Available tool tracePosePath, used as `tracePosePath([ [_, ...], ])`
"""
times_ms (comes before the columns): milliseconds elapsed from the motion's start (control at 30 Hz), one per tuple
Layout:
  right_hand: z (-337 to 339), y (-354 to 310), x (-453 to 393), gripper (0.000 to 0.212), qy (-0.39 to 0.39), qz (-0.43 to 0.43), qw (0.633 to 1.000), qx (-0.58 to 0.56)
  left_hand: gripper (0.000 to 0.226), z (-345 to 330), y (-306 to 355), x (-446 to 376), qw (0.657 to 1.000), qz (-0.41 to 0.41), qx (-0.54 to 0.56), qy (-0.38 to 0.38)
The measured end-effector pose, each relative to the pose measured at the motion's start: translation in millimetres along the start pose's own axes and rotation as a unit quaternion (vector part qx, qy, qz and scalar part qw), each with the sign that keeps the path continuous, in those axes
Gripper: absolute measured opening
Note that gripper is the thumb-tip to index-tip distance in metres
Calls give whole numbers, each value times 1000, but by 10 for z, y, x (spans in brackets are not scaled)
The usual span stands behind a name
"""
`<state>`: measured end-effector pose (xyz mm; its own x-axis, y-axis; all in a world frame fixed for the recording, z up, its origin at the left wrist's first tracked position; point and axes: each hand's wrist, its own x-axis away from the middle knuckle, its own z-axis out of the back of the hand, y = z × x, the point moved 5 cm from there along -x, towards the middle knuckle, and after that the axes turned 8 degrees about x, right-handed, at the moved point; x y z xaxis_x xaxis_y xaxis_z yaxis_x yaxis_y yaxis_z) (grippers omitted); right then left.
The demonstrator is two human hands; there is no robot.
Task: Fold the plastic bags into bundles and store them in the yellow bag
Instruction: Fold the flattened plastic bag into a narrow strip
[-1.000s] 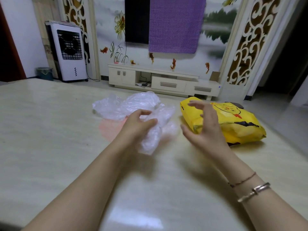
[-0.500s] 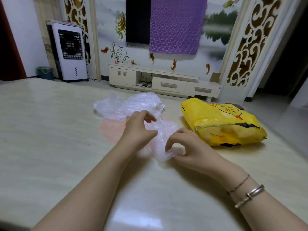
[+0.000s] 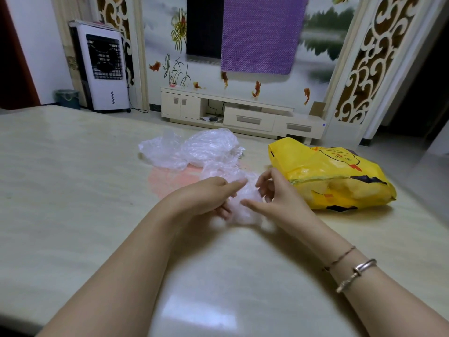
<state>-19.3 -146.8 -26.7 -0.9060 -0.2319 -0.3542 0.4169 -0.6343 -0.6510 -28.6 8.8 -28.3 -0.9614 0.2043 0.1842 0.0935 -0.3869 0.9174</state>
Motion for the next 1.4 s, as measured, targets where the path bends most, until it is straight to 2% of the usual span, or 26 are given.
tracePosePath([
  [100, 34, 64, -68, 43, 57, -30, 998, 2, 38, 37, -80, -23, 998, -3, -57, 12],
  [200, 191, -2, -23, 33, 80, -3, 997, -21, 38, 58, -124, -71, 997, 1, -53, 47],
  [267, 231, -93, 53, 22, 33, 54, 998, -21, 36, 45, -106, -77, 997, 3, -50, 62],
  [333, 173, -162, 133, 16, -38, 105, 993, 42, 39, 40, -101, -85, 996, 10, -58, 72],
  [433, 26, -167, 211, 34, -125, 137, 971, 149, 46, 54, -102, -97, 994, 15, -68, 79],
  [500, -32, -148, 239, 40, -146, 125, 963, 191, 48, 55, -101, -100, 994, 22, -70, 79],
  [767, -156, -186, 141, 29, -98, 125, 965, 206, 55, 112, -79, -28, 998, 33, 47, 40],
  [900, -36, -172, 136, 16, -54, 75, 981, 170, 70, 175, -16, 46, 999, -32, 5, 40],
  [967, 30, -156, 162, 19, -68, 36, 990, 118, 63, 120, 6, 74, 999, -45, 0, -3],
  [1033, 81, -130, 158, 23, -86, -10, 995, 52, 44, 53, 8, 64, 998, -46, -11, -37],
  [1133, 117, -78, 127, 25, -99, -64, 993, -14, 16, 3, -4, 29, 998, -39, -6, -39],
  [1267, 79, 1, 88, 22, -62, -98, 991, -66, 11, 35, -70, -30, 1000, -2, 1, -15],
  [1333, 40, 67, 49, 19, -36, -102, 993, -53, 6, 27, -91, -45, 1000, 14, 0, 0],
  [1400, -13, 122, 15, 16, -14, -96, 995, -13, 11, 15, -116, -75, 999, 24, -3, 22],
])
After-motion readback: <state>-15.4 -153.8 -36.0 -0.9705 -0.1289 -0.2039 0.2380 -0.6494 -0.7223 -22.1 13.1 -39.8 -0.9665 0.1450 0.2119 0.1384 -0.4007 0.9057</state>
